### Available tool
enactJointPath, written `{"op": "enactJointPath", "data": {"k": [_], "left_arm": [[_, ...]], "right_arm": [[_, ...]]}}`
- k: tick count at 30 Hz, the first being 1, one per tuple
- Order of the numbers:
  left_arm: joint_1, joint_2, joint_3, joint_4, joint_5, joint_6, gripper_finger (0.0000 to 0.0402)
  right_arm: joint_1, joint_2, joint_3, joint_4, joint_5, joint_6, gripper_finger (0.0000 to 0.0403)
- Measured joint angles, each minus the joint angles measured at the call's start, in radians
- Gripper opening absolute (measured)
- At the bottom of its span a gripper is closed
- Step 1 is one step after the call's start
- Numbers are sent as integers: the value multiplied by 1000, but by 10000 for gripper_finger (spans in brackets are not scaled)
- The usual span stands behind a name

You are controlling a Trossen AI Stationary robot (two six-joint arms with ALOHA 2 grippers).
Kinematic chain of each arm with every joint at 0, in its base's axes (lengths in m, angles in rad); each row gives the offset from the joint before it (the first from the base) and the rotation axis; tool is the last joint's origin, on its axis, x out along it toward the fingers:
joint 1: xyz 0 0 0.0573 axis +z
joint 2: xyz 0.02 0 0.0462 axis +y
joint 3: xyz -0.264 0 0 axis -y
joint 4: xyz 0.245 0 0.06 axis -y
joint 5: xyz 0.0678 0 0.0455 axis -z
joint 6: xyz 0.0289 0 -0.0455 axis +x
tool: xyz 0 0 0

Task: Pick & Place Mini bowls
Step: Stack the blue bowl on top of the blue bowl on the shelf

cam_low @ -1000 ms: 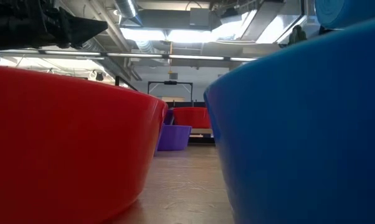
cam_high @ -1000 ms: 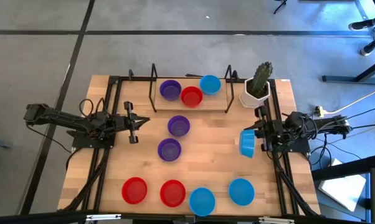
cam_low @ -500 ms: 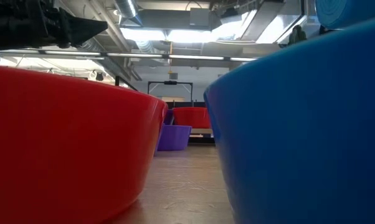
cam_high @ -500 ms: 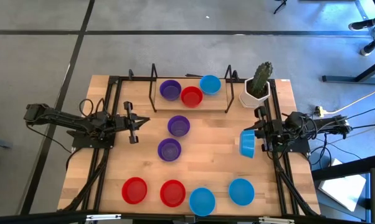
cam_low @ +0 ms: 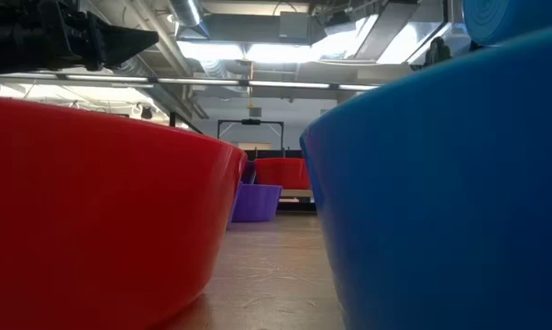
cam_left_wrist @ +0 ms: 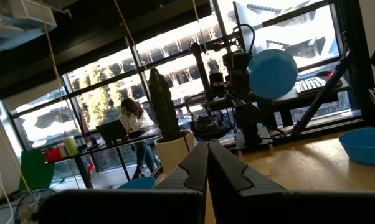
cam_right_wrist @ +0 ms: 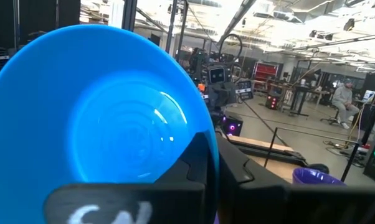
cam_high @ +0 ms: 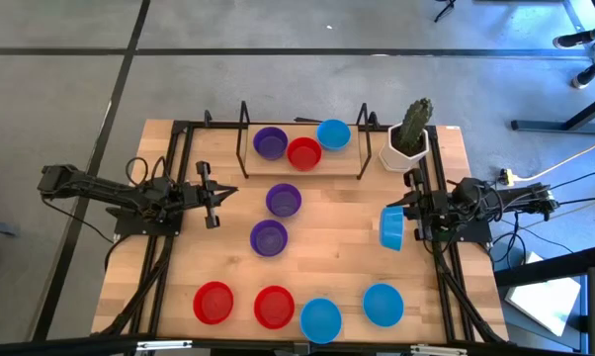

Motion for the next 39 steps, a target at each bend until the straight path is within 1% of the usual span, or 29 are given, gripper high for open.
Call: {"op": "enactJointPath", "data": {"k": [4,16,22,27,30,32,36,38,39], "left_arm": [[0,0,0,2,0,-4,7],[0,0,0,13,0,-10,6],[0,0,0,96,5,-10,6],[0,0,0,130,3,8,2],[0,0,0,172,3,90,3],[0,0,0,217,13,125,6],[0,0,1,229,75,52,8],[0,0,1,225,111,19,7],[0,0,1,226,127,15,6]], "right_arm": [[0,0,0,-5,53,2,6],[0,0,0,-5,79,-4,6],[0,0,0,61,79,-4,9],[0,0,1,73,28,-37,10],[0,1,24,77,26,-52,10],[0,2,38,86,13,-16,11],[0,9,21,69,-105,27,11],[0,13,13,64,-134,46,11],[0,16,13,67,-132,49,11]]}}
